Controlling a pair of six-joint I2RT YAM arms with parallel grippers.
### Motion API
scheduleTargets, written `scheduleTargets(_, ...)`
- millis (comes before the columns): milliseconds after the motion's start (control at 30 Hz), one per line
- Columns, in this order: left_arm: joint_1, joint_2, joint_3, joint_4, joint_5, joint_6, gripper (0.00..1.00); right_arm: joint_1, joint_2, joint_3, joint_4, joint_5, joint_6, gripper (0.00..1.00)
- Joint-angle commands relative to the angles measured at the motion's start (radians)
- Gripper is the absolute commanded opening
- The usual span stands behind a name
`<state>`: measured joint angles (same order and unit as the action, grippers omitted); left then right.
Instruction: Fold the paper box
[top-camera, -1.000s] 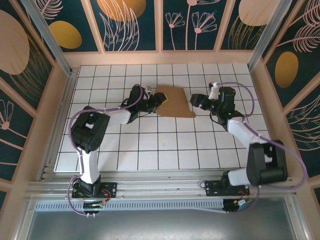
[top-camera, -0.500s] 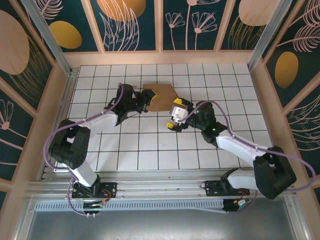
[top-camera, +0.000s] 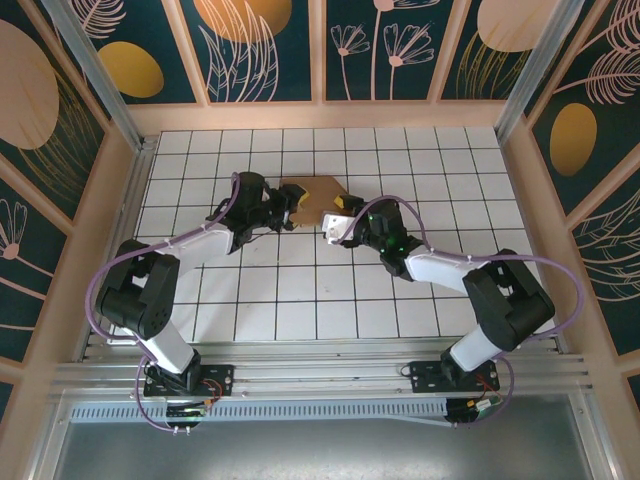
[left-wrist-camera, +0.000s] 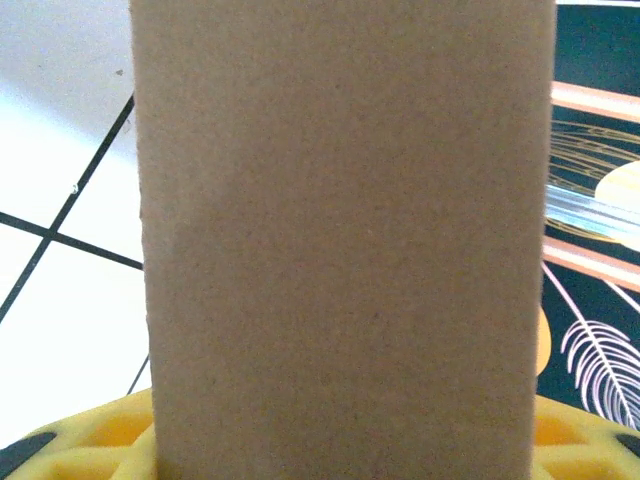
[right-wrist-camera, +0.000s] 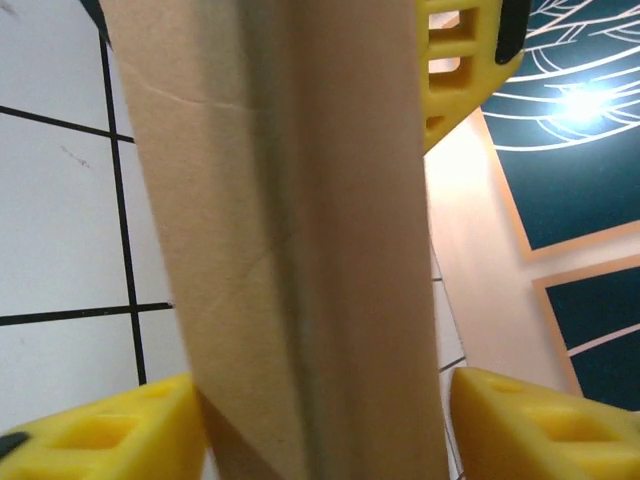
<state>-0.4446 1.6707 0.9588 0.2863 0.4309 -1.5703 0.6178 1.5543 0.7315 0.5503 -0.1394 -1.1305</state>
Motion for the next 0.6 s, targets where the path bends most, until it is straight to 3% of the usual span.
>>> scheduleTargets(0,-0.003,-0.047,-0.006,0.01,0.065,-0.092,0.53,0.005,0.008,0.026,0.084,0.058,-0.028,0.55)
scheduleTargets(167,0.001,-0.075,-0.014,0.052,0.085,-0.127,0.64,0.002,-0.012,0.039,0.04,0.05,-0.027,0.42)
scheduleTargets(300,0.033,-0.124,-0.028,0.069,0.061,-0.121,0.78,0.0,-0.051,0.064,-0.054,0.028,0.002,0.4)
scheduleTargets(433,0.094,-0.247,-0.005,-0.072,-0.093,0.027,0.84,-0.016,-0.12,0.092,-0.197,0.037,0.002,0.39)
scheduleTargets(567,0.132,-0.367,0.09,-0.275,-0.326,0.308,0.87,-0.044,-0.197,0.157,-0.433,0.046,-0.012,0.39)
